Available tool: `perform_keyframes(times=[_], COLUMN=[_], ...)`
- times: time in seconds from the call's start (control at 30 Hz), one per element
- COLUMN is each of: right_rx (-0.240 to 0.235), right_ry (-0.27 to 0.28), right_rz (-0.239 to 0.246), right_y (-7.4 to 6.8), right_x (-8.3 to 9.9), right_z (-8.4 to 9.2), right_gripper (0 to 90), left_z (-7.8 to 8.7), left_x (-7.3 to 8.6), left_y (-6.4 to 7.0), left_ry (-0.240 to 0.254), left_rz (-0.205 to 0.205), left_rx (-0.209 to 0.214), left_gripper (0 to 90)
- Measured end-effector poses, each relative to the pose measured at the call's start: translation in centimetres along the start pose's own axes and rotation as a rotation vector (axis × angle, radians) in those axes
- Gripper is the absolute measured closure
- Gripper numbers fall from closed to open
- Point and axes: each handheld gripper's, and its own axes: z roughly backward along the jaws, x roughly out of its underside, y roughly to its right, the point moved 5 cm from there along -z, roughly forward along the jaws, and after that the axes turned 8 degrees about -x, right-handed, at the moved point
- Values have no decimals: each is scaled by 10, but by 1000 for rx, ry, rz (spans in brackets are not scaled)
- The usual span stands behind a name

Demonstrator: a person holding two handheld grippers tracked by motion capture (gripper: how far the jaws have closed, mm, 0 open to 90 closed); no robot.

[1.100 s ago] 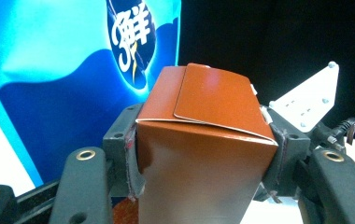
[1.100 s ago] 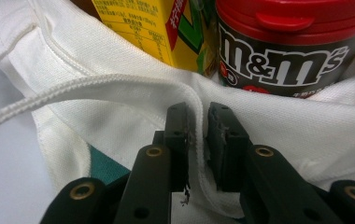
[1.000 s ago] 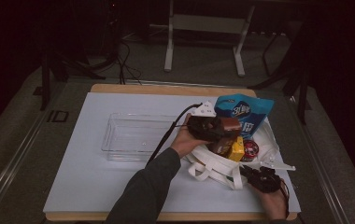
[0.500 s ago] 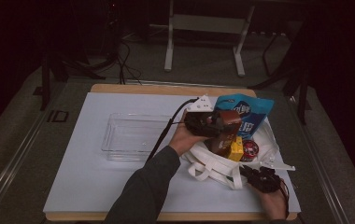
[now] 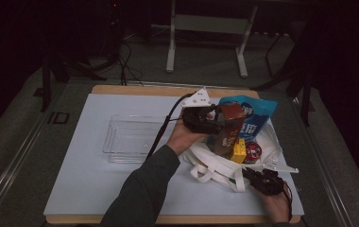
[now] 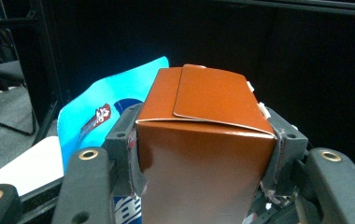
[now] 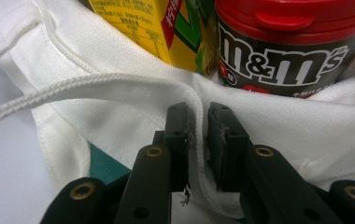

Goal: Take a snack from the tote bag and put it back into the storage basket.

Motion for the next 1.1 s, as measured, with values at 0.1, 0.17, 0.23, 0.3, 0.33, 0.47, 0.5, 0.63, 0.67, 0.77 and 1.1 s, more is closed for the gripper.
perform_keyframes(times=[0.1,0.17,0.23,0.3,0.33,0.47,0.5,0.63,0.67,0.77,1.1], right_rx=[0,0,0,0,0,-1,-1,0,0,0,-1], right_ry=[0,0,1,1,0,1,1,0,1,1,1], right_rz=[0,0,0,0,0,-1,-1,-2,-3,-3,-4], right_y=[0,0,0,0,0,0,0,0,0,0,0], right_x=[0,0,0,0,0,0,0,0,0,0,0], right_z=[0,0,0,0,0,0,0,0,0,0,0], right_gripper=[781,782,781,782,781,781,781,782,782,782,781], left_z=[3,6,8,11,12,18,19,25,27,32,55], left_x=[-2,-3,-4,-6,-6,-8,-8,-10,-11,-13,-21], left_y=[1,2,2,1,1,1,1,1,0,-1,-8], left_ry=[-3,-1,1,5,6,4,3,4,7,10,17], left_rz=[-4,1,4,10,14,12,13,11,15,18,1], left_rx=[5,12,15,22,25,33,32,40,44,49,38], left_gripper=[425,425,426,426,426,426,426,426,426,427,427])
